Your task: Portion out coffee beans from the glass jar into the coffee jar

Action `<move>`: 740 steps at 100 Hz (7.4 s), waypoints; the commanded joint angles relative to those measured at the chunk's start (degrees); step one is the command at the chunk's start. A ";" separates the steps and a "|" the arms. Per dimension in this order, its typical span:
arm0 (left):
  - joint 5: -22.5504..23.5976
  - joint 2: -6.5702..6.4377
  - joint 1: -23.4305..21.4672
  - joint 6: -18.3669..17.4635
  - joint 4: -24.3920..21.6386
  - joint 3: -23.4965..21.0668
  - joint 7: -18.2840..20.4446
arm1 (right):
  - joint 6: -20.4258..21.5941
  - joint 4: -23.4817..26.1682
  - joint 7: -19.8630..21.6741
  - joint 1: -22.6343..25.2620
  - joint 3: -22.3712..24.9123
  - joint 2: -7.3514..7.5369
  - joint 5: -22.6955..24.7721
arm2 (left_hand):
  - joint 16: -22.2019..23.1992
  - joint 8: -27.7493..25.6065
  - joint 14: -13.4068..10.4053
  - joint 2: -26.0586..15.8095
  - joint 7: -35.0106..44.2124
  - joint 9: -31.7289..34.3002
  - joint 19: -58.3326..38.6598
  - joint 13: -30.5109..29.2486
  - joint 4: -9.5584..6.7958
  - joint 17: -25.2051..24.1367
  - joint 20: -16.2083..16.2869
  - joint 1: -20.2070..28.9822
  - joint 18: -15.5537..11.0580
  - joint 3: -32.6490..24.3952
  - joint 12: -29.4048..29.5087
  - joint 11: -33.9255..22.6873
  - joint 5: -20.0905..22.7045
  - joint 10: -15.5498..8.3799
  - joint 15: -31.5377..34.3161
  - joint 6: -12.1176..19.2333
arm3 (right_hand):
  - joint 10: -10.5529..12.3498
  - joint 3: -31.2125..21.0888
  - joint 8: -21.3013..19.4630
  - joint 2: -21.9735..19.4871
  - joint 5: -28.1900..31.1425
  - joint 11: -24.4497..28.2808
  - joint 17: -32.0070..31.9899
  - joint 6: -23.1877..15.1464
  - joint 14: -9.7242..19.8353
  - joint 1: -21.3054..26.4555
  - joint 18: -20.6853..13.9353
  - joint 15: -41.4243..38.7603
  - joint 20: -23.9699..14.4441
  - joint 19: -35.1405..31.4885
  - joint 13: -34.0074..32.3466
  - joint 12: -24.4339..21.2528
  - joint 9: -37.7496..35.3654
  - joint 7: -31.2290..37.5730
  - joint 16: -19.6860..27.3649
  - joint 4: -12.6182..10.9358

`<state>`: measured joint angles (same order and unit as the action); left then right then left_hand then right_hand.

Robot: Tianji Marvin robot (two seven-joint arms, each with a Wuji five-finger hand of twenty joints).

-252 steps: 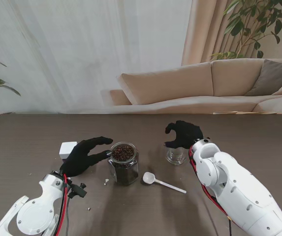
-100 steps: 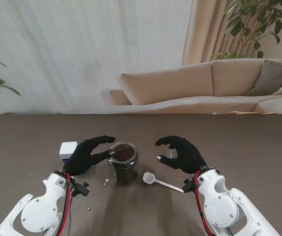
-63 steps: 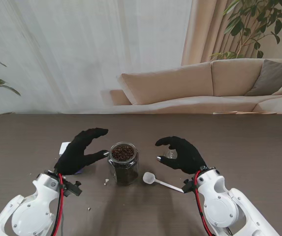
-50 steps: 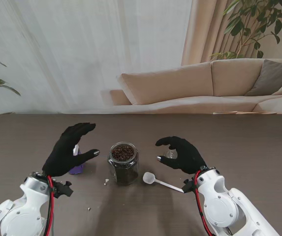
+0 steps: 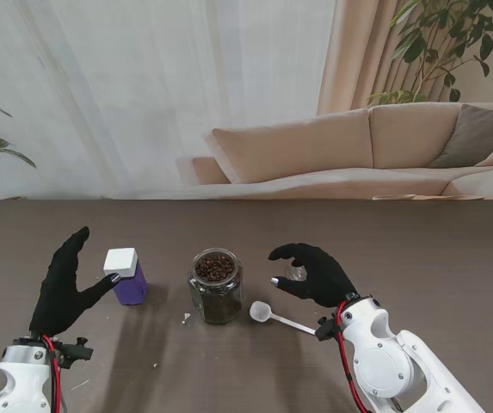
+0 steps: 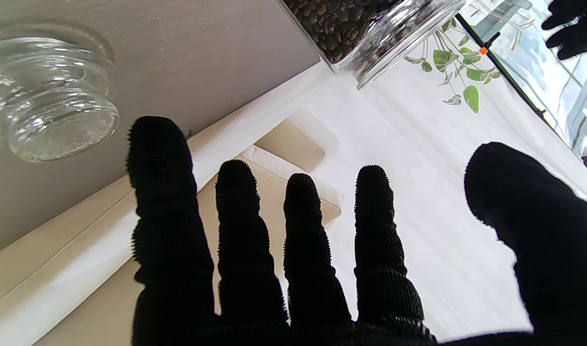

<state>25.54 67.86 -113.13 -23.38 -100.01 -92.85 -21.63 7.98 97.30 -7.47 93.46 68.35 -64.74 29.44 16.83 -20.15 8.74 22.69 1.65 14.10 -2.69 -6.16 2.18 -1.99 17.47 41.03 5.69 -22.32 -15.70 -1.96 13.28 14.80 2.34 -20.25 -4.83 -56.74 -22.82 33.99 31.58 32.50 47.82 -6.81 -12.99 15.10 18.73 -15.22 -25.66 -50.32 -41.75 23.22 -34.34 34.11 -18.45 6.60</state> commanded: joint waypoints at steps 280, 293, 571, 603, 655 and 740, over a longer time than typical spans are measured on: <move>-6.46 -0.83 28.91 2.20 40.06 12.34 10.74 | -1.04 -3.41 2.40 -1.55 -1.96 -0.20 -2.00 | 12.50 -32.34 -0.26 3.07 33.46 20.94 -19.57 -12.64 4.22 4.26 20.24 14.77 -6.59 -4.80 -11.80 -9.19 18.86 -5.36 14.47 8.65 | -2.29 -0.71 0.24 -2.09 -0.78 0.97 -28.28 3.59 -0.25 1.77 -0.55 -1.33 -0.52 -0.54 -0.41 -0.55 2.26 1.86 -0.86 -1.05; -6.49 -0.37 30.26 2.19 40.97 13.34 9.12 | -1.08 -3.41 2.36 -1.54 -1.89 -0.26 -2.33 | 14.75 -33.29 2.70 1.91 50.20 28.58 -38.56 -16.41 3.18 2.90 19.62 19.69 -5.58 -2.03 -16.50 -12.12 23.11 -3.16 23.02 6.20 | -2.30 -0.68 0.26 -2.28 -0.83 1.00 -28.31 3.64 -0.32 1.72 -0.48 -1.35 -0.50 -0.55 -0.39 -0.56 2.27 1.90 -0.86 -1.06; -9.43 -3.23 28.19 -3.20 9.96 21.08 21.73 | -11.67 11.27 21.23 -19.44 -4.53 2.81 4.98 | 31.38 -31.28 17.49 3.12 62.54 45.29 -63.36 -35.39 2.94 19.10 29.35 24.79 16.84 -7.88 -56.08 -20.05 22.98 4.42 43.60 -7.35 | -0.48 20.46 3.37 -5.92 -10.98 3.53 -26.89 6.08 1.21 -4.57 -1.35 -10.27 -4.92 -4.91 -2.28 3.66 5.45 -3.84 -7.40 -2.23; -8.99 -3.38 27.20 -4.00 8.20 19.95 21.76 | -15.36 12.41 27.03 -24.93 -10.12 3.65 10.15 | 31.43 -31.19 17.45 3.13 62.68 45.46 -63.38 -35.52 3.05 19.11 29.45 24.53 16.82 -7.92 -56.04 -20.08 23.07 4.27 43.57 -7.05 | 0.07 15.65 3.57 -3.38 -11.44 12.63 -25.22 5.86 3.35 -8.79 -2.84 -28.75 -7.69 -8.98 -4.37 12.72 8.16 -5.78 -15.82 -1.64; -9.03 -3.73 26.47 -5.01 7.51 19.14 22.81 | -11.11 9.57 24.73 -27.05 -12.83 3.33 12.79 | 31.38 -30.90 17.29 3.27 62.58 45.66 -63.21 -35.55 3.16 19.07 29.43 24.27 16.53 -8.26 -55.87 -19.98 23.44 4.24 43.26 -6.77 | 0.54 16.05 -0.50 -0.96 3.30 12.30 -22.15 -0.95 4.41 12.77 -2.09 -25.98 -4.84 -11.09 -9.55 12.40 -2.74 2.59 -13.20 -4.18; -9.34 -3.51 25.68 -4.15 6.79 18.63 22.10 | -9.54 11.31 26.16 -26.08 -9.71 3.66 10.65 | 31.53 -30.85 17.48 3.20 62.52 45.70 -63.09 -35.61 3.20 18.99 29.46 24.19 16.65 -8.17 -55.77 -20.05 23.51 4.38 43.15 -6.87 | 0.71 10.38 6.42 -6.24 -12.88 10.14 -25.64 1.17 5.28 -4.14 -3.34 -23.70 -7.32 -7.90 -2.80 10.10 9.37 -2.02 -13.64 2.02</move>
<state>16.22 64.06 -87.38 -27.85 -92.71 -74.15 -0.30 -0.05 107.70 18.64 67.10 58.29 -61.31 39.04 47.46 -47.60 25.29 35.18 37.09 56.32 -63.03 -40.36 9.53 16.92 45.53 51.49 25.63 -17.60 -69.93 -16.98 34.73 25.12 44.73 -29.58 -2.57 -53.66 -14.80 34.19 18.38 42.03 47.89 -6.09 -6.54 14.07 14.72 -38.32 -30.94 -59.06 -46.17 33.33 -26.99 33.22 -32.21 10.17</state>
